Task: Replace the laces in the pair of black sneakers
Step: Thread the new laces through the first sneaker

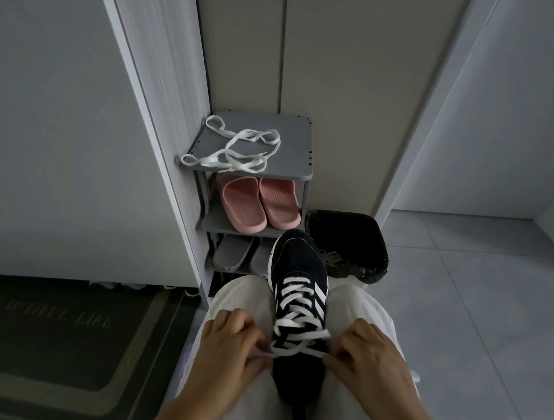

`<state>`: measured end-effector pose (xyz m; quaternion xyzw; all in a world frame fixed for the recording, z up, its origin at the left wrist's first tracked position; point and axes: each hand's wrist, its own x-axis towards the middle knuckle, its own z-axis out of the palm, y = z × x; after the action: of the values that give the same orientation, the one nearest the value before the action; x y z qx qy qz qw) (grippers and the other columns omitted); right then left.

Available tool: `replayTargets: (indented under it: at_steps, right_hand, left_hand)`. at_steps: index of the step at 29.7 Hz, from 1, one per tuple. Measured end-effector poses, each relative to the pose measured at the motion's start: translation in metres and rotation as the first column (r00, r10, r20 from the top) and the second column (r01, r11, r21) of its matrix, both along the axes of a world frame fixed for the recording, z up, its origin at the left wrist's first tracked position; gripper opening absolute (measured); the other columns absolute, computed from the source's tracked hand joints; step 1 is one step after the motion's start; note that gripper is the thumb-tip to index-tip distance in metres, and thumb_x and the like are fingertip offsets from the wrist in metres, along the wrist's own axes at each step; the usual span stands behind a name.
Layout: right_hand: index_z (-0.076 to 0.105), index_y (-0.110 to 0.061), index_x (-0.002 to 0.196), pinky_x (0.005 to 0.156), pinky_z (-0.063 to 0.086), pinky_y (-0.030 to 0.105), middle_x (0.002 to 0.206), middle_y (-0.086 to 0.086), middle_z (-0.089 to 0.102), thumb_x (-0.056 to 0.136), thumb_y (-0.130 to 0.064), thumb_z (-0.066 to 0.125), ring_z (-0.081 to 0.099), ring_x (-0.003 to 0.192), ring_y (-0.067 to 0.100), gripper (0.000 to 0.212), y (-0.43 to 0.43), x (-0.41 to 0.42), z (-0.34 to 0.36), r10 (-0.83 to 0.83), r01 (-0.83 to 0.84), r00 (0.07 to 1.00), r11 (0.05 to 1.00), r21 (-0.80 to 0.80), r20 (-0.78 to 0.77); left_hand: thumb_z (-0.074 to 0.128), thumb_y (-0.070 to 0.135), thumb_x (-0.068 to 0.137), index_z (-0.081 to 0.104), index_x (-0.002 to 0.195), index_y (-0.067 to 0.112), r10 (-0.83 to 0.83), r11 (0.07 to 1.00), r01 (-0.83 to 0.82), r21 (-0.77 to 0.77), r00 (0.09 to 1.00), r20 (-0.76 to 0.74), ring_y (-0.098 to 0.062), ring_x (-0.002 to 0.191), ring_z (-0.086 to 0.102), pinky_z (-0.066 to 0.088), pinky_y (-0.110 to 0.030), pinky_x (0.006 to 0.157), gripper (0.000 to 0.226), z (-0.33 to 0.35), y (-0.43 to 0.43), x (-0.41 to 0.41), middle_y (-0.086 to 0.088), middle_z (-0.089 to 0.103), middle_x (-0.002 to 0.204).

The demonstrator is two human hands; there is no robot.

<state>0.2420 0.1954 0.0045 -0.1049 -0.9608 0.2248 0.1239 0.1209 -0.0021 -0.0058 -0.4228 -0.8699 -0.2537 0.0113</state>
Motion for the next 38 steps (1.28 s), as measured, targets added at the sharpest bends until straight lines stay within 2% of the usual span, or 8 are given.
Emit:
replayTargets:
  at_steps: [2, 4, 7, 11, 15, 22, 32, 38]
  right_hand:
    - [0.052, -0.029, 0.064, 0.062, 0.039, 0.009, 0.07, -0.011, 0.048, 0.073, -0.043, 0.06, 0.05, 0.064, 0.003, 0.018, 0.003, 0.003, 0.008, -0.007, 0.012, 1.0, 0.988, -0.156, 0.03]
    - [0.051, -0.027, 0.064, 0.062, 0.038, 0.011, 0.083, -0.011, 0.053, 0.077, -0.026, 0.069, 0.049, 0.067, 0.005, 0.022, 0.011, 0.008, 0.019, -0.001, 0.033, 0.995, 0.949, -0.312, 0.101]
    - [0.052, -0.03, 0.058, 0.06, 0.039, 0.013, 0.073, -0.014, 0.055, 0.078, -0.01, 0.068, 0.046, 0.06, 0.003, 0.032, 0.022, 0.021, 0.035, 0.105, 0.005, 0.976, 0.864, -0.503, 0.189]
    - [0.051, -0.033, 0.056, 0.061, 0.039, 0.017, 0.068, -0.013, 0.052, 0.077, -0.011, 0.065, 0.043, 0.059, 0.002, 0.033, 0.03, 0.027, 0.043, 0.154, -0.003, 0.959, 0.846, -0.534, 0.238]
    - [0.055, -0.03, 0.06, 0.06, 0.039, 0.014, 0.071, -0.014, 0.055, 0.079, -0.012, 0.065, 0.047, 0.061, 0.003, 0.028, 0.032, 0.026, 0.044, 0.135, 0.013, 0.95, 0.884, -0.468, 0.282]
    - [0.061, -0.025, 0.077, 0.062, 0.039, 0.013, 0.067, -0.023, 0.057, 0.085, -0.028, 0.064, 0.052, 0.065, -0.002, 0.009, 0.009, -0.001, 0.034, -0.049, 0.102, 0.98, 0.957, -0.272, 0.193]
    - [0.068, -0.024, 0.08, 0.069, 0.045, 0.017, 0.077, -0.016, 0.059, 0.078, -0.026, 0.073, 0.056, 0.086, 0.006, 0.006, -0.01, -0.021, 0.006, -0.101, 0.1, 0.995, 0.953, -0.287, 0.013]
    - [0.059, -0.027, 0.073, 0.056, 0.035, 0.001, 0.071, -0.022, 0.051, 0.075, -0.038, 0.054, 0.049, 0.06, -0.004, 0.012, -0.012, -0.019, 0.0, -0.047, 0.021, 0.99, 0.982, -0.188, -0.136]
  left_hand:
    - [0.049, 0.053, 0.075, 0.056, 0.069, 0.034, -0.028, 0.999, 0.028, 0.016, 0.999, 0.02, 0.002, 0.08, 0.039, 0.029, -0.018, 0.069, 0.021, -0.002, -0.007, 0.002, 0.018, 0.044, 0.084]
    - [0.053, 0.057, 0.076, 0.055, 0.074, 0.035, -0.068, 0.988, 0.024, 0.154, 0.954, 0.291, 0.0, 0.078, 0.048, 0.034, -0.017, 0.072, 0.022, 0.008, -0.015, 0.0, 0.015, 0.053, 0.081]
    - [0.059, 0.05, 0.071, 0.058, 0.071, 0.029, -0.184, 0.958, -0.011, 0.286, 0.744, 0.643, -0.01, 0.07, 0.052, 0.041, -0.016, 0.069, 0.02, 0.025, -0.037, -0.007, 0.001, 0.055, 0.076]
    - [0.057, 0.043, 0.068, 0.059, 0.065, 0.03, -0.243, 0.952, -0.001, 0.307, 0.607, 0.756, -0.015, 0.074, 0.053, 0.045, -0.021, 0.072, 0.014, 0.035, -0.061, -0.012, 0.001, 0.059, 0.08]
    - [0.06, 0.03, 0.079, 0.061, 0.072, 0.031, -0.286, 0.955, 0.224, 0.196, 0.505, 0.814, -0.008, 0.075, 0.058, 0.045, -0.019, 0.074, 0.007, 0.046, -0.059, -0.008, 0.004, 0.064, 0.08]
    - [0.062, 0.025, 0.087, 0.063, 0.083, 0.026, 0.082, 0.991, -0.12, 0.052, 0.882, 0.465, -0.005, 0.065, 0.054, 0.041, -0.018, 0.061, 0.004, 0.029, 0.007, 0.001, 0.008, 0.058, 0.07]
    - [0.062, 0.018, 0.087, 0.062, 0.084, 0.022, 0.153, 0.961, -0.246, 0.125, 0.852, 0.501, -0.007, 0.065, 0.056, 0.044, -0.023, 0.064, 0.005, 0.019, 0.033, 0.007, 0.009, 0.061, 0.072]
    - [0.059, 0.023, 0.088, 0.058, 0.083, 0.021, 0.201, 0.966, -0.252, 0.053, 0.868, 0.454, -0.002, 0.051, 0.045, 0.033, -0.014, 0.051, 0.006, 0.016, 0.03, 0.008, 0.01, 0.051, 0.061]
